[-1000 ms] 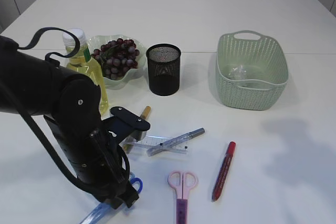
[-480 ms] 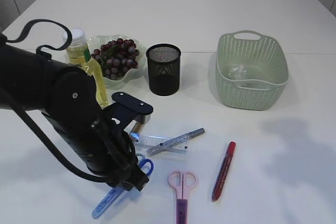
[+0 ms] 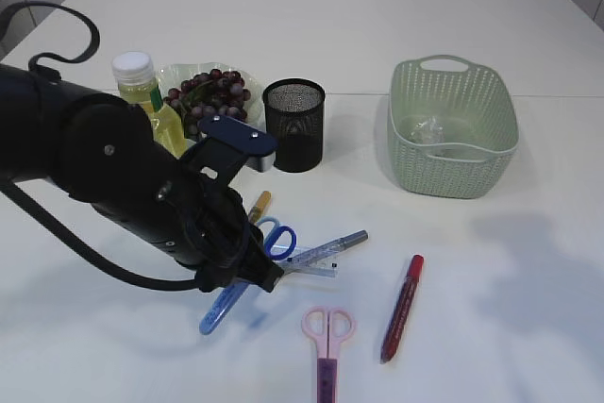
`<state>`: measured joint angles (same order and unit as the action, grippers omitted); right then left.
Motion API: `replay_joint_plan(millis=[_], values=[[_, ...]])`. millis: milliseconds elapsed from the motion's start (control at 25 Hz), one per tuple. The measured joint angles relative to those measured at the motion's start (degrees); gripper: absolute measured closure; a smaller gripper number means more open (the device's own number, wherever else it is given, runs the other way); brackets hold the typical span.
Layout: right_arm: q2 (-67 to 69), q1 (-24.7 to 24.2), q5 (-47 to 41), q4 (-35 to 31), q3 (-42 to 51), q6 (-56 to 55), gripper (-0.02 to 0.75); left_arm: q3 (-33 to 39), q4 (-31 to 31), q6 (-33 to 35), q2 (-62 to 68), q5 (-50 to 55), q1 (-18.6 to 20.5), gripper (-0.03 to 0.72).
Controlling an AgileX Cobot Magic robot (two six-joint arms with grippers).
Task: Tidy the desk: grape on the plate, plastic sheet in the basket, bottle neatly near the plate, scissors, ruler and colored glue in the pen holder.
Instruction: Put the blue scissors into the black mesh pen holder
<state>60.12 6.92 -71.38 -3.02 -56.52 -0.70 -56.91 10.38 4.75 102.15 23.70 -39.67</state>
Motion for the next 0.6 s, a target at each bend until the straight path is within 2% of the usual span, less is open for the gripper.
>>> replay_joint_plan(millis=[240, 600], values=[[0.0, 0.0, 0.0, 0.2, 0.0, 0.1, 0.216, -0.3, -0.1, 0.0, -1.8, -2.9, 0.0, 0.515], [0.0, 0.0, 0.0, 0.4, 0.0, 0.1, 0.216, -7.4, -0.1, -0.1, -1.8, -5.1, 0.0, 0.515]])
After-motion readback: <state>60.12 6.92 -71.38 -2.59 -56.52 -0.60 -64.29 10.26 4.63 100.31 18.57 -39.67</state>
